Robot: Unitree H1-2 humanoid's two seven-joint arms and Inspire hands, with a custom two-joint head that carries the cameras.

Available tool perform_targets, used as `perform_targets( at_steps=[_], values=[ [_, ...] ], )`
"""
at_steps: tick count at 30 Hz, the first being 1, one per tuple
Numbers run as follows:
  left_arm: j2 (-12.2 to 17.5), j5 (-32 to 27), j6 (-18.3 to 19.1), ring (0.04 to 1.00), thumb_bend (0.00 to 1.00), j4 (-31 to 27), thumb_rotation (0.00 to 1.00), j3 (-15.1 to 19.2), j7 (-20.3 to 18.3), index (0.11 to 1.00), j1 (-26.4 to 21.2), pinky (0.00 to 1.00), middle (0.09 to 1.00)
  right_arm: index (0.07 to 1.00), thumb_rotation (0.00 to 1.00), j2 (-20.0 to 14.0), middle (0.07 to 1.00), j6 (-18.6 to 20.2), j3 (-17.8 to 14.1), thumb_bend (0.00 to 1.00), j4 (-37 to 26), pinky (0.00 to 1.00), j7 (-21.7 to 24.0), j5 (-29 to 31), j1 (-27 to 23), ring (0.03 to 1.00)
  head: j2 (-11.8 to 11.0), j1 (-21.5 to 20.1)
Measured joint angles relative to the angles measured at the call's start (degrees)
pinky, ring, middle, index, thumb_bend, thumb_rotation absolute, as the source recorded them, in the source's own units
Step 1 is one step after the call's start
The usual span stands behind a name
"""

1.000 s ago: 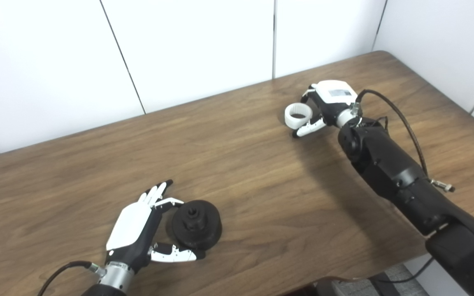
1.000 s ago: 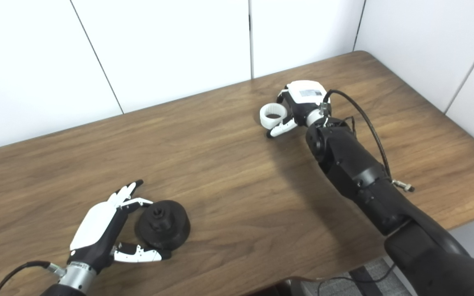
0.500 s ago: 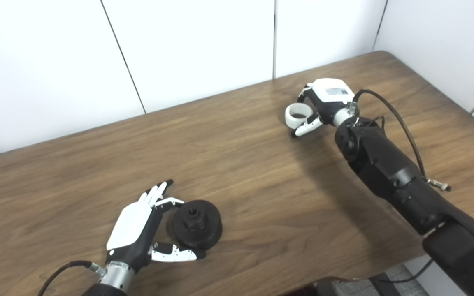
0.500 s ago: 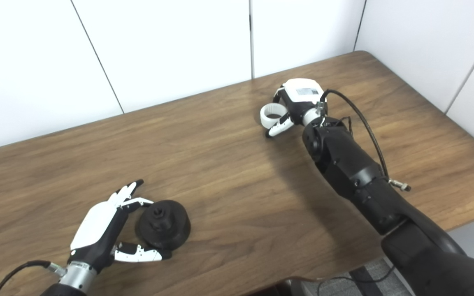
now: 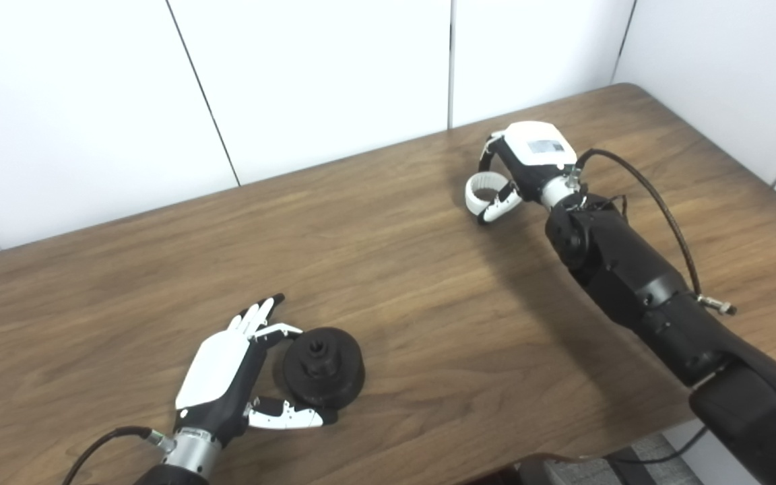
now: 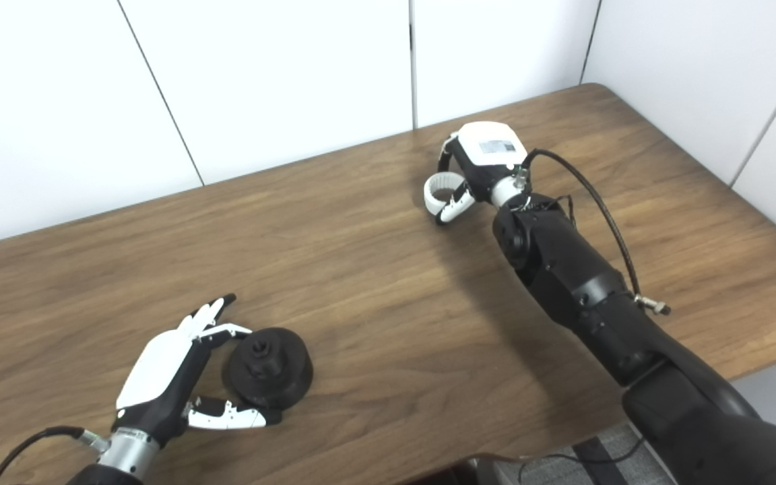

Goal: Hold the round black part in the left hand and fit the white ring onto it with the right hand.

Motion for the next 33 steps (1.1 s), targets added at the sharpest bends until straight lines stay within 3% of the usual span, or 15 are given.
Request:
perform_targets(
  at_steps=[14,21,26,33],
  values=[
    [0.0,0.0,0.0,1.0,0.96,-0.03,0.38,0.04,-0.07,0.614,0.0,1.0,1.0,0.492,0.15,0.04,0.841,-0.27,-0.41,0.52,-1.14,0.86,-0.57,0.88,0.83,0.803,0.09,0.0],
    [0.02,0.08,-0.03,1.0,0.96,-0.02,0.37,0.13,-0.01,0.614,0.01,1.0,1.0,0.492,0.16,-0.05,0.858,-0.13,-2.01,0.52,-8.59,0.9,0.47,1.01,2.06,0.836,0.09,0.18],
    [0.0,0.07,-0.07,1.0,0.96,-0.02,0.37,0.16,0.01,0.615,0.0,1.0,1.0,0.493,0.16,-0.82,0.857,0.2,-2.55,0.52,-15.37,0.91,3.91,0.27,1.52,0.839,0.18,0.09],
    [-0.02,0.1,-0.01,1.0,0.96,-0.02,0.38,0.16,-0.07,0.617,-0.02,1.0,1.0,0.494,0.16,-1.2,0.862,0.17,-4.36,0.52,-20.25,0.93,6.32,-0.24,0.0,0.855,0.44,0.53]
  ],
)
